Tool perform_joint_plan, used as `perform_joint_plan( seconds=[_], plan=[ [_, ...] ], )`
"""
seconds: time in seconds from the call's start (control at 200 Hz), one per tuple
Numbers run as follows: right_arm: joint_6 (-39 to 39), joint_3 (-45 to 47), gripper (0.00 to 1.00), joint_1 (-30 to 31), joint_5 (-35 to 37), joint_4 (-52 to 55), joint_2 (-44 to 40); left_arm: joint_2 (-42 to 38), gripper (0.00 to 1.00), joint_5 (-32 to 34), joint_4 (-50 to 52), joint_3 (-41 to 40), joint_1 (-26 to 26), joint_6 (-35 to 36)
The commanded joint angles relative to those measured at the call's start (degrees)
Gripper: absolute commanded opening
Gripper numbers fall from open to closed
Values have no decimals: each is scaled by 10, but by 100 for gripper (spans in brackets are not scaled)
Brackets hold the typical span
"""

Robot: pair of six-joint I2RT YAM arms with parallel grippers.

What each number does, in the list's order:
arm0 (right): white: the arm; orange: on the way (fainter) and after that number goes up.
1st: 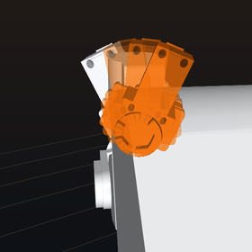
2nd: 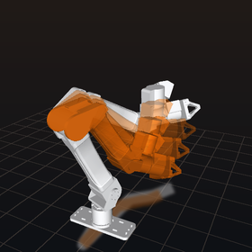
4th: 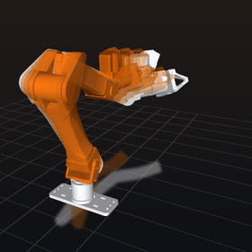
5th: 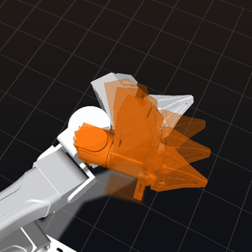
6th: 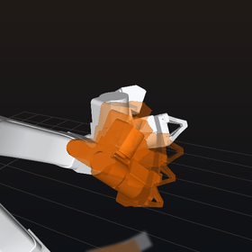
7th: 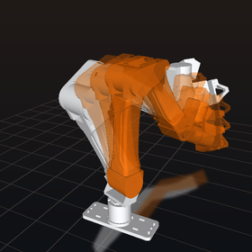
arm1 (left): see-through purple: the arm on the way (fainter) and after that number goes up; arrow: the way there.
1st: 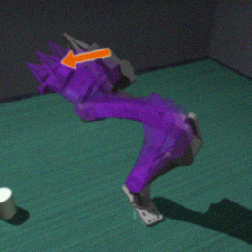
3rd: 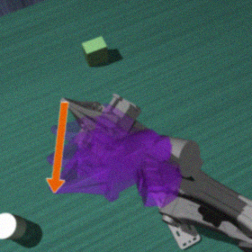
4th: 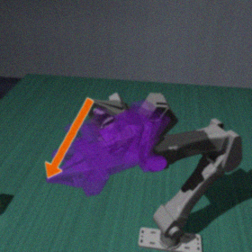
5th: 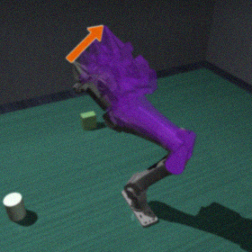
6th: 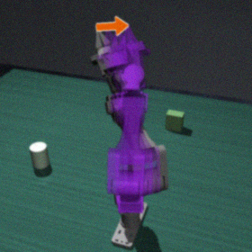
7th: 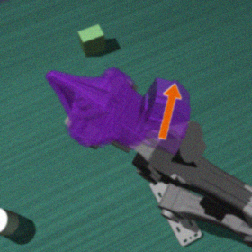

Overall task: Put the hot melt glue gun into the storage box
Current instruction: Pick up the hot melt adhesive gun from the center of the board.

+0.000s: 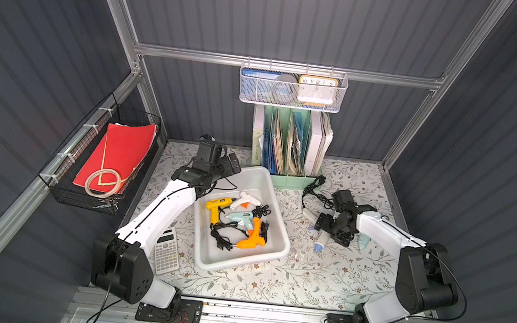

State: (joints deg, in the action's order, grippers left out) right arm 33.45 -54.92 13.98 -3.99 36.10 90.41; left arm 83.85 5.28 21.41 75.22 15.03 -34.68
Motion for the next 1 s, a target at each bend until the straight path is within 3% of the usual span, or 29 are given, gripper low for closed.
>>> perform_joint_plan(
  seconds=[0.0,0.63,0.996],
  plan=[
    [-9,14,88,4,-18,20,15,2,100,-10,-12,19,-4,6],
    [-35,-10,66,14,28,-7,92,-1,100,-15,-23,21,-8,6],
    [-74,-12,26,61,46,-1,40,39,100,-44,-33,52,-10,26]
  ],
)
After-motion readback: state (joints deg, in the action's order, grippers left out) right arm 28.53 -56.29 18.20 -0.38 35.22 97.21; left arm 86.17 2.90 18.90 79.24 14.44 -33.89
